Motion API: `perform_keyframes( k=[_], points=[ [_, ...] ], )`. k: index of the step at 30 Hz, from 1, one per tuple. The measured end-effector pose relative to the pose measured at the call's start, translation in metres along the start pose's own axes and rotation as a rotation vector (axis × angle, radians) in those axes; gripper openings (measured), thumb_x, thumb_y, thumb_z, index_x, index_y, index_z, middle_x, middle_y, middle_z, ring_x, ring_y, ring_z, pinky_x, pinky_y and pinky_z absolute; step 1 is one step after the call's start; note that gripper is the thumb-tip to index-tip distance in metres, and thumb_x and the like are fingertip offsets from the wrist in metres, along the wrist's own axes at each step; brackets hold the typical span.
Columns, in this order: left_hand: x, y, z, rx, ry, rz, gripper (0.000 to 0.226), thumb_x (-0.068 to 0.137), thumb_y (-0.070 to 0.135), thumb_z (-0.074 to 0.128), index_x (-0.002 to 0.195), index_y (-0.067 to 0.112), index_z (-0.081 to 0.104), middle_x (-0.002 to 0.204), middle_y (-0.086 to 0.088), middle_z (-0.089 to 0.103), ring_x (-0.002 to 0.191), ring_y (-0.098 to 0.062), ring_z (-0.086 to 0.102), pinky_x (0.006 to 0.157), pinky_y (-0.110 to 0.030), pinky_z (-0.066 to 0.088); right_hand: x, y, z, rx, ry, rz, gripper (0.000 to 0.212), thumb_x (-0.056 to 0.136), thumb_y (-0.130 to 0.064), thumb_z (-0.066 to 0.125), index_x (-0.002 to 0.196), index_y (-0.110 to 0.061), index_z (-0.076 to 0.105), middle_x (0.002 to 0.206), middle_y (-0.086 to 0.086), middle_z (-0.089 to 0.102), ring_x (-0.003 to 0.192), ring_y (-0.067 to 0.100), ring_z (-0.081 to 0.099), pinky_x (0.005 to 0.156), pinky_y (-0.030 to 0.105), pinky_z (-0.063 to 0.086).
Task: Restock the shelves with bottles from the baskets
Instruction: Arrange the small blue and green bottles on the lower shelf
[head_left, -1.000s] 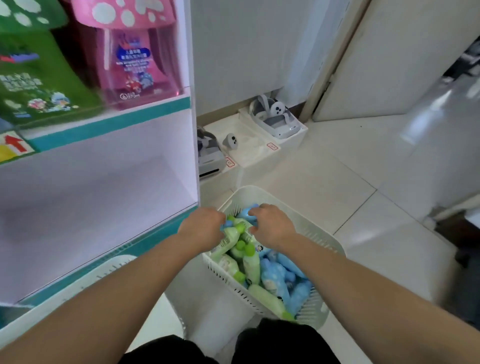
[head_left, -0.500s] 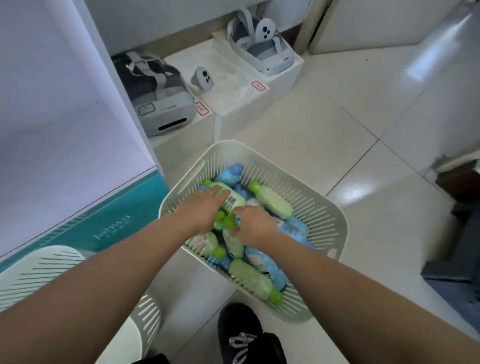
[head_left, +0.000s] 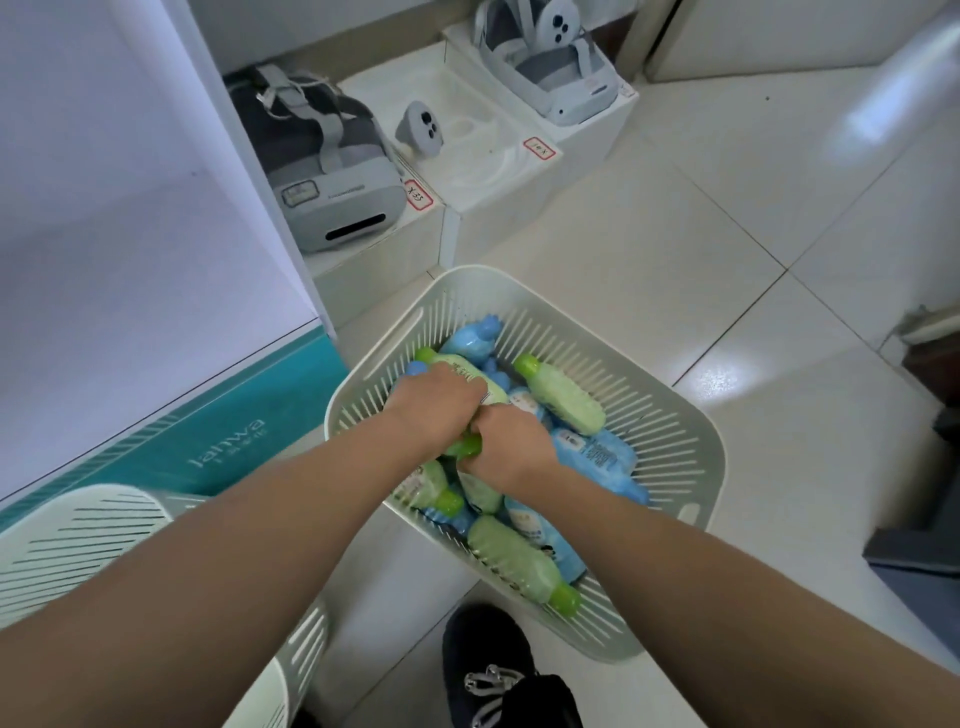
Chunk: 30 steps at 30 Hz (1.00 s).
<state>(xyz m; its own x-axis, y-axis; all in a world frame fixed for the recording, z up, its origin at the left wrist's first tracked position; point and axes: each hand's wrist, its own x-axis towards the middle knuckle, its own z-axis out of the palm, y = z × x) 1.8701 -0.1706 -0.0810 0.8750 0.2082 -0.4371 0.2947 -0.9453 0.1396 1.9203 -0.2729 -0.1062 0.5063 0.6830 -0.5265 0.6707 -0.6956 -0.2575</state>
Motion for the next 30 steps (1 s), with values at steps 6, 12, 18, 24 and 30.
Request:
perform_keyframes(
  k=[6,12,18,24,30],
  points=[
    [-0.034,-0.025,-0.008,-0.122,0.152,-0.02,0.02,0.083,0.01,0.059,0.103,0.015,0.059,0.102,-0.007,0.061,0.101,-0.026,0.055,0.082,-0.039,0.049,-0.015,-0.002,-0.022,-0.044,0.023,-0.024,0.035,0.079,-0.024,0.064,0.112,-0.016,0.059,0.106,0.006,0.062,0.099,0.027,0.06,0.079,0.031,0.049],
    [-0.084,-0.051,-0.052,-0.524,0.304,-0.204,0.029,0.081,0.017,0.071,0.109,0.018,0.064,0.105,-0.003,0.065,0.095,-0.02,0.056,0.081,-0.03,0.044,-0.033,-0.03,-0.068,-0.063,0.086,-0.077,0.028,0.08,-0.023,0.061,0.106,-0.015,0.061,0.105,0.005,0.064,0.098,0.025,0.06,0.084,0.035,0.051],
    [-0.146,-0.076,-0.099,-0.705,0.385,-0.273,0.026,0.082,0.014,0.072,0.107,0.017,0.068,0.105,-0.002,0.065,0.095,-0.018,0.059,0.086,-0.029,0.048,-0.066,-0.066,-0.117,-0.054,0.212,-0.153,0.023,0.078,-0.019,0.063,0.101,-0.015,0.064,0.103,0.005,0.063,0.096,0.023,0.058,0.079,0.03,0.047],
    [-0.203,-0.098,-0.114,-0.699,0.468,-0.338,0.024,0.084,0.007,0.068,0.105,0.017,0.067,0.101,0.004,0.061,0.09,-0.015,0.056,0.078,-0.024,0.041,-0.1,-0.115,-0.148,-0.037,0.253,-0.318,0.024,0.078,-0.016,0.065,0.102,-0.019,0.066,0.105,-0.001,0.064,0.098,0.02,0.058,0.078,0.025,0.043],
    [-0.234,-0.132,-0.111,-0.541,0.469,-0.378,0.031,0.087,0.013,0.066,0.117,0.02,0.064,0.111,0.002,0.059,0.099,-0.019,0.055,0.086,-0.028,0.042,-0.1,-0.171,-0.151,0.044,0.233,-0.436,0.025,0.079,-0.015,0.068,0.104,-0.019,0.065,0.107,0.0,0.065,0.098,0.019,0.06,0.084,0.027,0.048]
  ],
)
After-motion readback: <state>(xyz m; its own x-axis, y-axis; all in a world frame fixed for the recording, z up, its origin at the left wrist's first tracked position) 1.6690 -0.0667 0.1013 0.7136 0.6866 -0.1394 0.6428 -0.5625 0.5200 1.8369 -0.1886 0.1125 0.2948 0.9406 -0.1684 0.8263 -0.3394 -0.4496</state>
